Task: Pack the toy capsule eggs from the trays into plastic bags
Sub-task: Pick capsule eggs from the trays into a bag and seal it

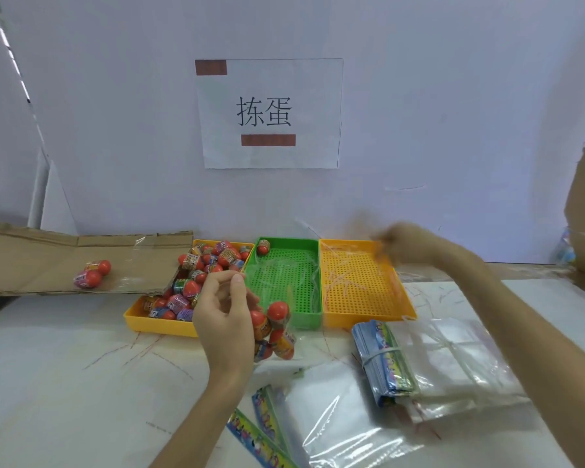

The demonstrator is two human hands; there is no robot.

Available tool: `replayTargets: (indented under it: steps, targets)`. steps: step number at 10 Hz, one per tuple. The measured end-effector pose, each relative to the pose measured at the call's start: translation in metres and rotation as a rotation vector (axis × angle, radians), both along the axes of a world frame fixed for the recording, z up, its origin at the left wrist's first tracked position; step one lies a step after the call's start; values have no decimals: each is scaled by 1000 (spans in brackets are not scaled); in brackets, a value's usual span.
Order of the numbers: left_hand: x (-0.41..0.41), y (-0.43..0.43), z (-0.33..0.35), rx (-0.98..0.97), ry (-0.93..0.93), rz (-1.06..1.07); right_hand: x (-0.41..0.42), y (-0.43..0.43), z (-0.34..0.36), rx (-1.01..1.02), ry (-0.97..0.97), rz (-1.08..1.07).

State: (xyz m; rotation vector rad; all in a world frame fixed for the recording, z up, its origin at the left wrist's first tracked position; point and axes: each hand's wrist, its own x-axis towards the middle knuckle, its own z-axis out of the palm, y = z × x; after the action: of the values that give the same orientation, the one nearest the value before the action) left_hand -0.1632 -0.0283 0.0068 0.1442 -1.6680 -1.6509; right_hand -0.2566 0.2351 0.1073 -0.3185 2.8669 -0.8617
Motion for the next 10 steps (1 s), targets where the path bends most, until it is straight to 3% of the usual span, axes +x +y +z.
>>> replayTargets:
  steps: [1,4,5,6,7,8,9,10]
  targets:
    - [-1,-1,2,-3,2,-16,-4,18,-16,551,-164,-19]
    - [2,5,-1,-54,13,-69,16,30,-33,100,393,-249]
    - [2,7,-2,-61,13,-85,31,8,-31,-232,437,-206]
    - [3,8,-2,-61,17,-97,55,-30,-32,-416,342,18]
    - [4,9,-2,-60,35,-110,74,-67,-50,-404,201,162]
    - [3,7,-1,-54,39,-111,85,-95,-77,-498,81,105]
    - [0,6,0,-30,21,-155,89,-108,-90,-669,109,10]
    - [-3,7,1,114,-39,-301,89,-105,-87,-785,205,-73]
